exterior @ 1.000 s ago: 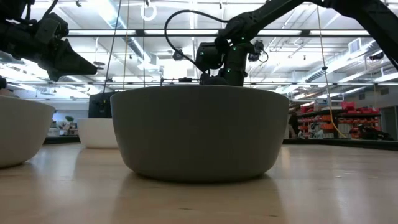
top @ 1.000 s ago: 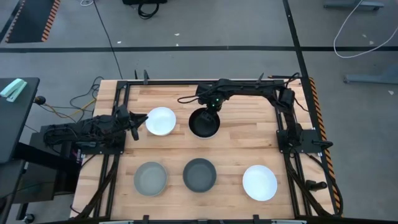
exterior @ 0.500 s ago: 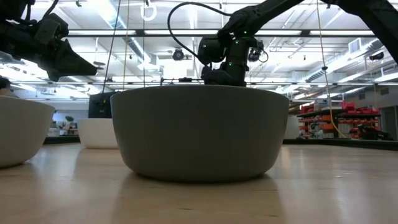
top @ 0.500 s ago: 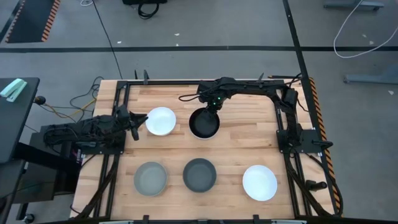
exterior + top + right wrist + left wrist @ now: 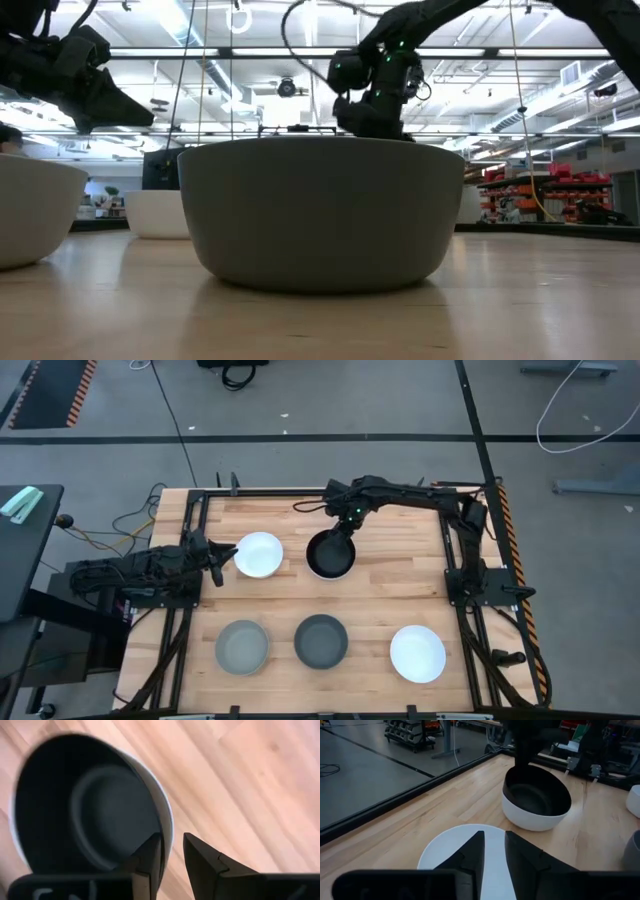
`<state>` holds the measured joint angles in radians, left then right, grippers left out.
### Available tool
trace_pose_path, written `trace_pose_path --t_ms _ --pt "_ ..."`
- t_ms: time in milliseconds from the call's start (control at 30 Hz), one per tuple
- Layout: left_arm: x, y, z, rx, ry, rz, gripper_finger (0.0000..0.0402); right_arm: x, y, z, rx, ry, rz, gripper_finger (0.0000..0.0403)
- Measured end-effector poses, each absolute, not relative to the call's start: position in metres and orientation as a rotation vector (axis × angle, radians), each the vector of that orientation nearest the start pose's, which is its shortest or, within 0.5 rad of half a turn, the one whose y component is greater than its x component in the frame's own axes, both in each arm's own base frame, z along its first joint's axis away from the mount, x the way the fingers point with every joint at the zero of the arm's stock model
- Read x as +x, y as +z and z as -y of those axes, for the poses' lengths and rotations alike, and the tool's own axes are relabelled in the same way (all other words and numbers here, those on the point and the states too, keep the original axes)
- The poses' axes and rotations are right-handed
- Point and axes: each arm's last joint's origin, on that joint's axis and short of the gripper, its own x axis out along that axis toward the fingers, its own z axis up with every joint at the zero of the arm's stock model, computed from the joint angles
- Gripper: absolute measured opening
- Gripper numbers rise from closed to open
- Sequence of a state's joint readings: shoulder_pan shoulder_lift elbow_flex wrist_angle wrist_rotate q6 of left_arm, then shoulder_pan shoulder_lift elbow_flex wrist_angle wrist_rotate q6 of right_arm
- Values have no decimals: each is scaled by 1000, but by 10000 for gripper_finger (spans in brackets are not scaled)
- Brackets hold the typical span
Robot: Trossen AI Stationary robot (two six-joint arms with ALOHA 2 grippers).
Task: Nest bowls inside each other
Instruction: Stack the black bowl on the top middle white bowl, then stack the top white bowl on the black bowl
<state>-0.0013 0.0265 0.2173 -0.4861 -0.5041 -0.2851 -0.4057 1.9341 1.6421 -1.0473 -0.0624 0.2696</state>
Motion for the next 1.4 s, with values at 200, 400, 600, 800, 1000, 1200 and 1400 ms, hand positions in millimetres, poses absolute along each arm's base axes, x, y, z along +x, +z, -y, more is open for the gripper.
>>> trace_pose_path --t_ms 200,400,600,800,1000,1200,1400 --pt "74 189 -14 -203 536 -215 81 343 282 141 510 -500 -1163 92" --pt "74 189 -14 -204 536 -215 80 344 293 122 469 -459 -1142 71" --pt "74 189 -14 -224 538 -210 86 355 274 117 401 -443 -1203 9" --pt "74 187 -14 -241 544 -226 82 352 247 123 391 -459 -1272 10" --pt "74 187 -14 -242 545 -226 83 345 227 133 400 -474 -1281 6" --pt "74 186 -14 -255 547 -225 85 341 219 136 406 -482 -1291 4" --pt "75 191 -14 -332 562 -155 78 341 228 136 418 -493 -1257 4"
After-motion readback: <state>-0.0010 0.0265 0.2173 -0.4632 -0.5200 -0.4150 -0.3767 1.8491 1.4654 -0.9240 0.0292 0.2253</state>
